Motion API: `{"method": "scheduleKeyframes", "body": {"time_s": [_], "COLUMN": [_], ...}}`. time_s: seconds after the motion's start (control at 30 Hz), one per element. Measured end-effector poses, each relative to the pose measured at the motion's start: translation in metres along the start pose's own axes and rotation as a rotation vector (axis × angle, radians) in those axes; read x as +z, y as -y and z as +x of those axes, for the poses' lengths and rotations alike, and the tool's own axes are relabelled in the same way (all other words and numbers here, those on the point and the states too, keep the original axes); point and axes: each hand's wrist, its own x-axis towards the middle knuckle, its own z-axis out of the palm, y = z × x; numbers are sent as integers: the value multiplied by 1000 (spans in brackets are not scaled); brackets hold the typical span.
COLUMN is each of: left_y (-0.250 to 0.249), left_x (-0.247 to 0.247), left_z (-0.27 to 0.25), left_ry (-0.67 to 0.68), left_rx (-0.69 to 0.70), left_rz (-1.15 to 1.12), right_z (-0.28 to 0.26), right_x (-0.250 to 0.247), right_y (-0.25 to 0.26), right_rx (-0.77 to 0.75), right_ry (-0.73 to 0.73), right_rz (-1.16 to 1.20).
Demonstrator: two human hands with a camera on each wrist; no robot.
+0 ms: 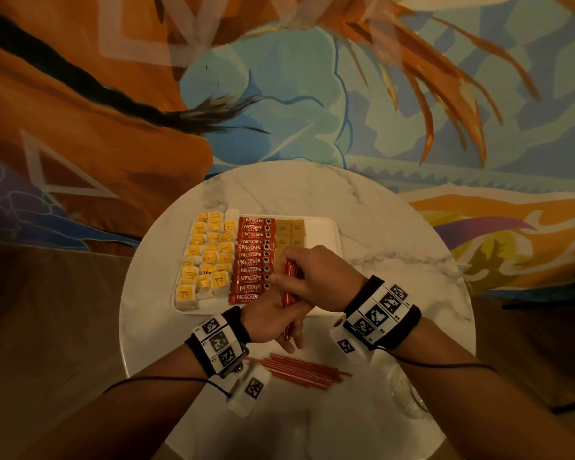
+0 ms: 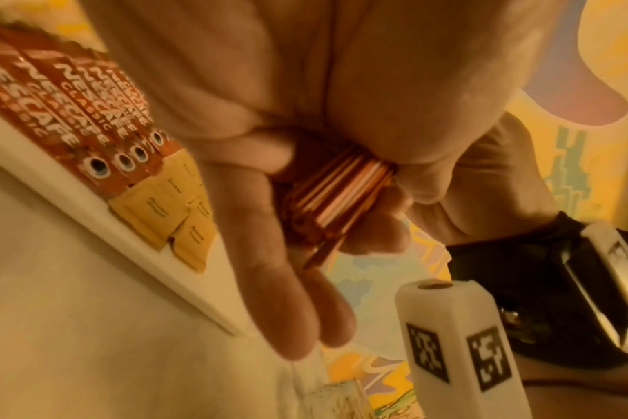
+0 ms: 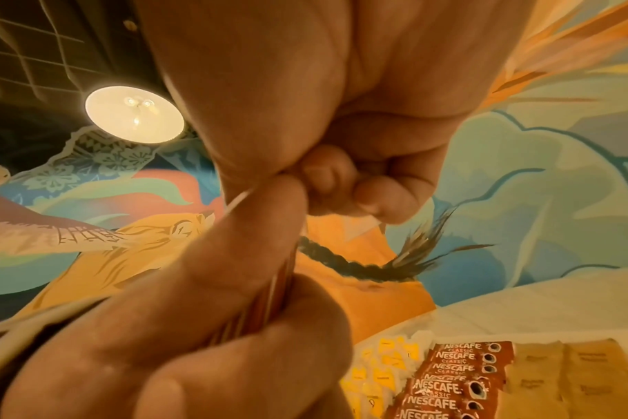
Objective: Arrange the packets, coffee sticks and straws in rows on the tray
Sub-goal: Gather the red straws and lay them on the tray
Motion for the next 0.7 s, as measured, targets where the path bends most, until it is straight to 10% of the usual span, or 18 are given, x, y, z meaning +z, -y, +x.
{"method": "scheduleKeyframes", "body": {"time_s": [0.7], "left_y": [17], "left_x": [2], "left_z": [14], "left_ry": [-10], "left_rx": [-4], "left_rz": [35], "right_z": [-5], "right_x": [26], "right_y": [-19], "right_rx": [196], "right_ry": [-54], "right_rz": [312]}}
